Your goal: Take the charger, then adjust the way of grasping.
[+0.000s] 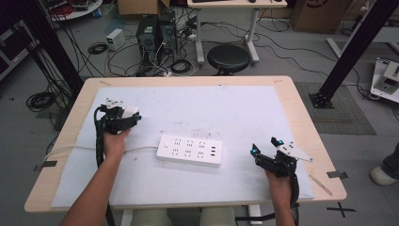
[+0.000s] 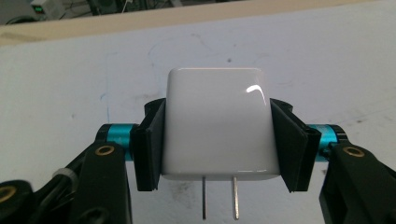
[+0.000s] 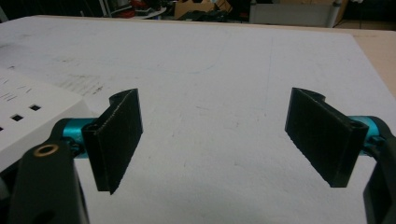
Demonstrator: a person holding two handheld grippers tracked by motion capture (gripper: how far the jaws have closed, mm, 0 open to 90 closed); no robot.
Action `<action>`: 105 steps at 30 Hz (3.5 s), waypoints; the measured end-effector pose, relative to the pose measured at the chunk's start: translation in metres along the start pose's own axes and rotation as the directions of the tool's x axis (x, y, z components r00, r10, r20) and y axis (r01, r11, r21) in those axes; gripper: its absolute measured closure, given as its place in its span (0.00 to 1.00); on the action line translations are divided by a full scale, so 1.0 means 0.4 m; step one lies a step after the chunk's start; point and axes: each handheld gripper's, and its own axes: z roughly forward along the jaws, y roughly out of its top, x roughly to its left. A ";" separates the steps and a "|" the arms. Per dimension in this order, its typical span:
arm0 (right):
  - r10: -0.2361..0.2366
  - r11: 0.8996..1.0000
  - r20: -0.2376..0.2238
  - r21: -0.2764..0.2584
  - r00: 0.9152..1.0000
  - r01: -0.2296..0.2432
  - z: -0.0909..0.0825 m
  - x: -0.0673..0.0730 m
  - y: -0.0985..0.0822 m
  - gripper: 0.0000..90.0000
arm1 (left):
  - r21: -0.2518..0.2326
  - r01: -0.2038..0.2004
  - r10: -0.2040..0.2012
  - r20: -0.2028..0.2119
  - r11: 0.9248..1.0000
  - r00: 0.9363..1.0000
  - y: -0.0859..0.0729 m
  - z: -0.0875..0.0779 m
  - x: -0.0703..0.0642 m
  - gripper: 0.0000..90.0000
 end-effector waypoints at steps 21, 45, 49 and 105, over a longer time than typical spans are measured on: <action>-0.004 1.000 -0.007 0.002 1.000 0.004 -0.001 0.002 0.000 0.22 | -0.160 -0.134 0.166 0.204 0.978 0.965 0.002 -0.144 -0.071 0.47; -0.033 0.999 -0.027 -0.001 0.999 0.033 0.000 0.006 0.000 0.22 | -0.210 -0.280 0.341 0.365 0.937 0.866 -0.002 -0.192 -0.140 0.47; -0.036 0.999 -0.043 -0.002 0.998 0.036 -0.002 0.006 0.000 0.22 | -0.227 -0.302 0.371 0.395 0.926 0.840 -0.004 -0.202 -0.153 0.47; -0.006 0.998 -0.567 0.053 0.824 0.044 -0.028 0.198 0.082 0.22 | -0.348 -0.662 0.725 0.515 0.664 0.456 -0.079 -0.212 -0.389 0.47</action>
